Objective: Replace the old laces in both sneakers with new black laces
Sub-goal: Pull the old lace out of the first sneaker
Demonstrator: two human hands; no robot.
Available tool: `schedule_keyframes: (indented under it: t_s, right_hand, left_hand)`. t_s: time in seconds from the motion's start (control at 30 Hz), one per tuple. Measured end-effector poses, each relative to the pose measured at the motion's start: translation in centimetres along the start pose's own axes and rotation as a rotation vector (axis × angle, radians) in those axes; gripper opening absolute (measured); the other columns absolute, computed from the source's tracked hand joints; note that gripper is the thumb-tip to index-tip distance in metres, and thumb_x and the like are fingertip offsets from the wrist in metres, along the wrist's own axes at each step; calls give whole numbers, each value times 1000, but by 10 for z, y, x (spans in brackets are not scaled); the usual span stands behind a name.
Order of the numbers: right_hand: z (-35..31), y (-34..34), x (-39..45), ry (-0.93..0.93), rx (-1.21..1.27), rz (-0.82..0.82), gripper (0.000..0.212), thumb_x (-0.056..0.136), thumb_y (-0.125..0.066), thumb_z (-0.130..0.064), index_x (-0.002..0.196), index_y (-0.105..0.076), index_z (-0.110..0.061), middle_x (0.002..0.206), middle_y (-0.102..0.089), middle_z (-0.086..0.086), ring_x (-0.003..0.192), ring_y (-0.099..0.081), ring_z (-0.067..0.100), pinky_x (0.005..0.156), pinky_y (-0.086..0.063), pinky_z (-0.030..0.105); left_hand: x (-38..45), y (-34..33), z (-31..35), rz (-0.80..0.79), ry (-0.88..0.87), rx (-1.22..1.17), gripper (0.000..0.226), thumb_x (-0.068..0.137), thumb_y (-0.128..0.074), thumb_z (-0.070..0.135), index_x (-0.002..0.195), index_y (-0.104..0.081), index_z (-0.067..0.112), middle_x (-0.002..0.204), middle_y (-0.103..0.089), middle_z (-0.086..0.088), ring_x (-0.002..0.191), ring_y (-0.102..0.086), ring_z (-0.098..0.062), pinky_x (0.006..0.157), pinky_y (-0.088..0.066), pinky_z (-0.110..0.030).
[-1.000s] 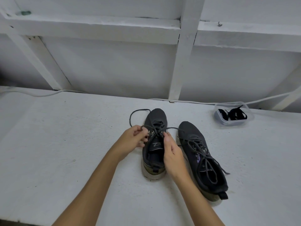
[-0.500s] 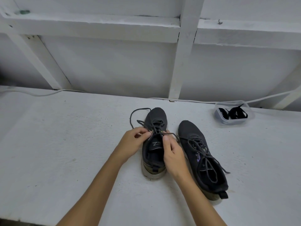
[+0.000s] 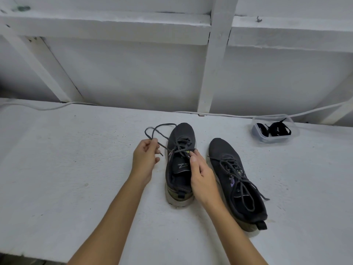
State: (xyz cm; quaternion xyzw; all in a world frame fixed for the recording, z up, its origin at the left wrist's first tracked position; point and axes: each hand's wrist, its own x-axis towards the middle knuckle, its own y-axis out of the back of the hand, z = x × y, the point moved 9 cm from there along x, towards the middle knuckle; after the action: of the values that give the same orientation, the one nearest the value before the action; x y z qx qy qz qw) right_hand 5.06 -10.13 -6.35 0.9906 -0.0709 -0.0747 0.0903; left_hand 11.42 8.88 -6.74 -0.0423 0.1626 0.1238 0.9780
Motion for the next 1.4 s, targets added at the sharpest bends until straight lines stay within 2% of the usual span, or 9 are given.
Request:
schedule_keyframes:
  t_s: [0.17,0.27,0.4,0.63,0.73,0.9,1.07,1.3,1.4]
  right_hand:
    - [0,-1,0,4,-14,-4,37,110,-36,-33,142,-55,-31,147,-39,-27,145,-28,-7,115,-20,10]
    - [0,-1,0,4,-30,-10,38,110,-35,-33,143,-55,-31,146,-39,-26,145,-27,-8,110,-18,4]
    - [5,-1,1,-26,-43,-5,41,110,-34,-35,146,-53,-26,148,-36,-25,145,-25,-8,105,-15,-2]
    - [4,-2,-1,-31,-31,-2,37,110,-35,-33,143,-52,-32,142,-35,-33,135,-25,-20,96,-15,-10]
    - [5,-2,1,-33,-41,-7,39,110,-34,-34,144,-53,-29,144,-35,-30,127,-23,-32,95,-15,-11]
    - [9,-1,1,-51,-65,1,45,110,-33,-38,149,-50,-25,155,-35,-21,141,-24,-13,101,-13,-5]
    - [6,-1,1,-45,-52,3,42,110,-34,-36,147,-51,-26,152,-36,-22,139,-24,-14,98,-14,-9]
    - [7,-1,2,-49,-62,8,45,110,-33,-37,149,-50,-24,156,-36,-20,140,-25,-13,102,-15,-3]
    - [2,-1,2,-29,-64,6,42,109,-36,-37,145,-55,-25,152,-39,-21,141,-27,-11,110,-18,7]
  left_hand:
    - [-15,-40,-4,-451,-20,378,23,94,-66,36,99,-74,16,98,-74,-1,83,-66,-9,68,-53,-21]
    - [-8,-30,8,-312,-129,377,15,95,-67,28,90,-72,15,91,-74,0,83,-68,-15,72,-60,-26]
    - [1,5,8,25,-27,-93,17,101,-57,23,94,-61,9,86,-65,-5,71,-66,-7,64,-57,-23]
    - [-19,-29,-1,-449,-38,395,17,94,-65,40,106,-74,32,102,-73,17,96,-65,-1,76,-51,-19]
    - [-13,-24,6,-320,-143,408,11,96,-64,34,99,-72,27,95,-74,9,87,-66,-5,70,-54,-18]
    - [4,5,8,32,-19,-41,16,104,-50,29,100,-57,15,91,-65,-2,77,-65,-10,72,-59,-32]
    - [-10,-25,-7,-400,-5,407,21,95,-63,45,102,-73,28,103,-72,9,93,-65,-6,79,-53,-23]
    - [-1,-8,3,-104,-7,147,19,103,-50,28,97,-60,13,94,-74,-3,87,-73,-16,80,-58,-35]
    - [-3,-7,3,-170,-13,355,21,101,-52,36,103,-61,17,97,-74,4,87,-70,-13,81,-56,-35]
